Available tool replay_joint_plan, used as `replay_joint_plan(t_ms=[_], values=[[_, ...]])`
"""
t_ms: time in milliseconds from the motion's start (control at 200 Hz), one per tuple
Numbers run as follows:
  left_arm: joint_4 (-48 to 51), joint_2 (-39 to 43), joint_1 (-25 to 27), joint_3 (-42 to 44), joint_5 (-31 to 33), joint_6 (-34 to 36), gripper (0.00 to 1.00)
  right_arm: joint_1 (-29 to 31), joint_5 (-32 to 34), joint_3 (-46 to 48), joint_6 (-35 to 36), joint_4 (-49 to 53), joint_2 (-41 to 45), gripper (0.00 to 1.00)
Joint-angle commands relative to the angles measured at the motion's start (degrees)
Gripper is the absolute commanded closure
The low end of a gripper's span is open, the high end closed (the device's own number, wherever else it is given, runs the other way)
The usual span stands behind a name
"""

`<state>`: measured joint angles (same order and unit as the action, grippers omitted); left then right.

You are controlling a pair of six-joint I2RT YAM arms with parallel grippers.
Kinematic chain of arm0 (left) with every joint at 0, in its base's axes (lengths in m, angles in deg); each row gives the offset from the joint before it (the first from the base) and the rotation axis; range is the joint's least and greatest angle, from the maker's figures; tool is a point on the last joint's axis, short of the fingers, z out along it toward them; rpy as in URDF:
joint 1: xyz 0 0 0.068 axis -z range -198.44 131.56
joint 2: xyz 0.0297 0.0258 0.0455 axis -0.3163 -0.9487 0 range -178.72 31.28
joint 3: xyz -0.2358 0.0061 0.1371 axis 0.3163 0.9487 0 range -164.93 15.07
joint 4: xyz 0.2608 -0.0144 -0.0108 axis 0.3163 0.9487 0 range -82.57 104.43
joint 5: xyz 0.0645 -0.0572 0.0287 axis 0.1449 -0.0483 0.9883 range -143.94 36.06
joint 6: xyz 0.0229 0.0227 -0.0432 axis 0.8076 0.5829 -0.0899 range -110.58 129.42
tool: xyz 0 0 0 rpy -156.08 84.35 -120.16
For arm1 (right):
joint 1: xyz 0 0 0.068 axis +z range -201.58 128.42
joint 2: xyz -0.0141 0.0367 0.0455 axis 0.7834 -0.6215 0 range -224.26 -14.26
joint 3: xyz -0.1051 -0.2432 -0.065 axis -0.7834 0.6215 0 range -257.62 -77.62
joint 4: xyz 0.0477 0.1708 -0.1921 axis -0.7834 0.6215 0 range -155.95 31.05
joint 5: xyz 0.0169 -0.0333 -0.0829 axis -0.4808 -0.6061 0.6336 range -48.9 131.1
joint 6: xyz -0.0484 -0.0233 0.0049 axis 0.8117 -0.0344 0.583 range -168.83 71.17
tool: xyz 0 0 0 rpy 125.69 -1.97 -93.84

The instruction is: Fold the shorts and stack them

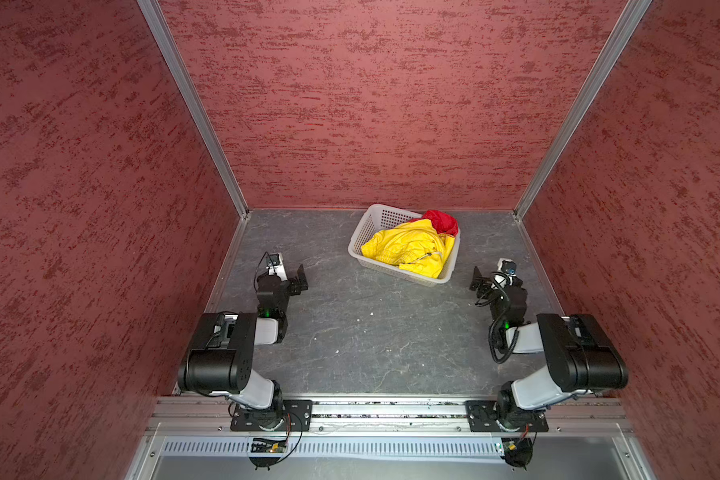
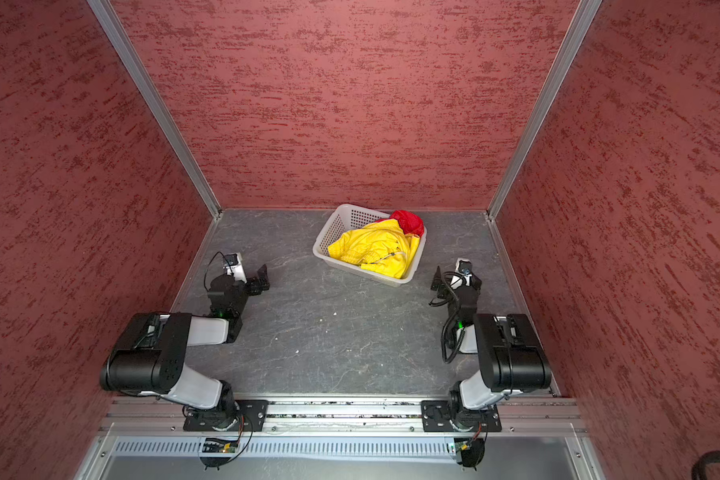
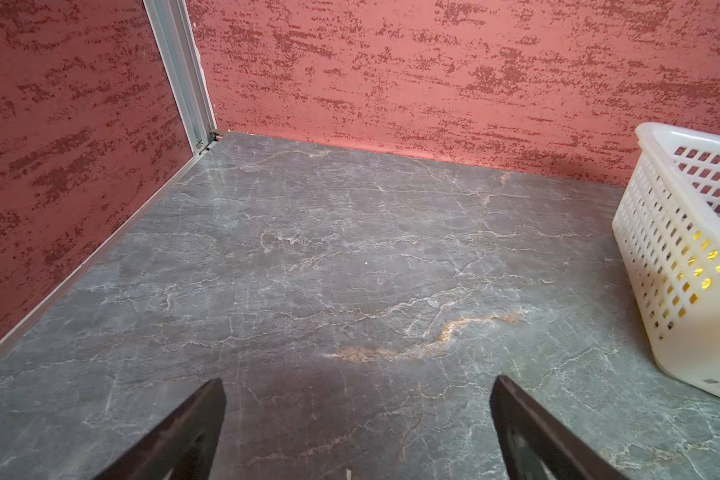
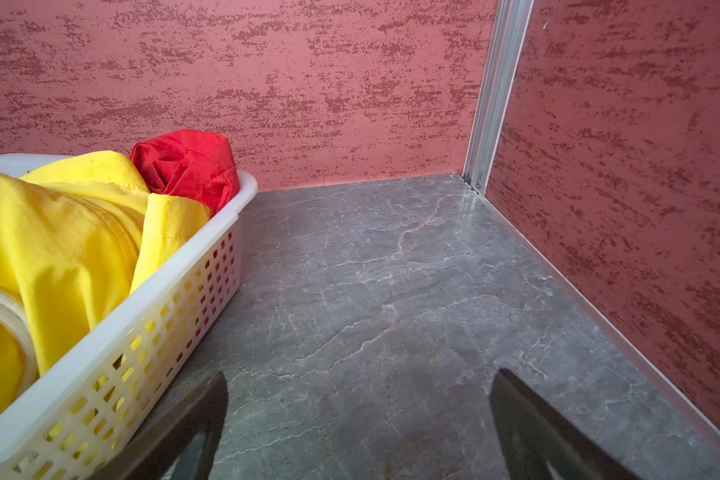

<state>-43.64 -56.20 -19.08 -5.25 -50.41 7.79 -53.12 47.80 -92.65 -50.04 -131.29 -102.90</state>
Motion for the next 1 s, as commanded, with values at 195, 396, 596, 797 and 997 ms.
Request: replay_joint_plan(t_ms=[195, 396, 596, 797, 997], values=[[-1.4, -0.6, -0.2, -0.8, 0.4, 0.8, 0.00, 0.1, 1.3, -0.7, -0.1, -2.1, -0.3, 0.01], [-1.4, -0.5, -0.5, -0.8, -0.2, 0.6, 0.01, 0.1, 3.2, -0.8, -0.9, -2.0, -0.3, 0.01], [-1.2, -0.4, -0.9, -0.9, -0.9, 0.6, 0.00, 0.1, 5.4, -0.5, -1.8, -2.5, -0.3, 0.01], [-1.2, -0.5, -0.8, -0.9, -0.9, 0.5, 0.00, 0.1, 5.5, -0.5, -1.6, -2.6, -0.2, 0.01], [27.6, 8.0, 3.3, -14.4, 14.1, 0.2, 0.01, 2.1, 12.8, -6.3, -0.9, 15.7, 10.4, 0.01]])
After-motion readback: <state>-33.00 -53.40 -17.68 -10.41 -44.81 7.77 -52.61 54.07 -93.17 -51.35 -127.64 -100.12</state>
